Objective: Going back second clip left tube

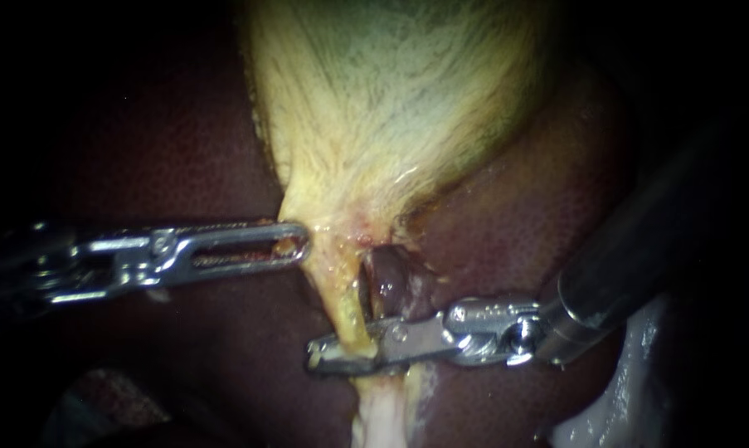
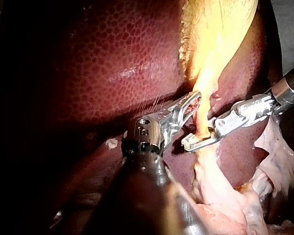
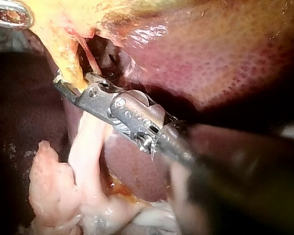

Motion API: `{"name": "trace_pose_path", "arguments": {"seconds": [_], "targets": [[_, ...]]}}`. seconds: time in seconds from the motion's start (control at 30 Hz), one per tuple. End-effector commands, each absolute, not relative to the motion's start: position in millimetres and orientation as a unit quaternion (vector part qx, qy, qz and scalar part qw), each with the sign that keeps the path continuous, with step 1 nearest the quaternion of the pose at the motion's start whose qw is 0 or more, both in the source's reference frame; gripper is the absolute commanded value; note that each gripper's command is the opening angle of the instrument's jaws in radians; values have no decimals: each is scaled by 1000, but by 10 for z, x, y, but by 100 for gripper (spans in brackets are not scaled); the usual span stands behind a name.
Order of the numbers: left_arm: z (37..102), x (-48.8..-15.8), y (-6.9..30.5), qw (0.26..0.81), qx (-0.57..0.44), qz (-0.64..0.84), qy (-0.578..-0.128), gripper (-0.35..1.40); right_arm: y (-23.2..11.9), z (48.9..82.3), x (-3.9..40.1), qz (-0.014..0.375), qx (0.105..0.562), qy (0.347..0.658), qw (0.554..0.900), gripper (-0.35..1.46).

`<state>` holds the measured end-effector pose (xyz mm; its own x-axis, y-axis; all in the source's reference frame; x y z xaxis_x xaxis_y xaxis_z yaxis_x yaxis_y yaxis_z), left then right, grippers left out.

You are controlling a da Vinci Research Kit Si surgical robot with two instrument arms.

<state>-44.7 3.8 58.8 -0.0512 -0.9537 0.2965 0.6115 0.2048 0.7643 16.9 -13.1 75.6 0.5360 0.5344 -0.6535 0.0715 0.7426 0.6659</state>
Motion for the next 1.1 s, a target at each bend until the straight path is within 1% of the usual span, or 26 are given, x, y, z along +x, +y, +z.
{"name": "trace_pose_path", "arguments": {"seconds": [0.03,0.33,0.4,0.47,0.53,0.6,0.67,0.8,1.1], "targets": [[588,-447,37,657,207,-596,-413,-35,-131,757,169,143,329,460,812,-35],[587,-446,38,657,208,-595,-413,-35,-132,756,170,142,329,460,812,-35],[586,-445,37,657,208,-595,-413,-35,-132,756,171,142,329,460,812,1],[586,-444,37,657,208,-595,-413,-35,-132,755,172,143,329,465,809,25],[586,-444,37,657,208,-595,-413,-35,-132,755,172,142,328,472,806,39],[586,-444,37,657,208,-595,-413,-35,-131,755,173,117,313,492,804,53],[586,-444,37,657,208,-595,-413,-35,-130,755,176,97,300,506,803,57],[586,-444,37,657,208,-595,-413,-35,-130,755,178,76,284,523,800,60],[585,-443,36,657,208,-595,-413,-35,-122,757,175,18,247,539,805,60]]}}
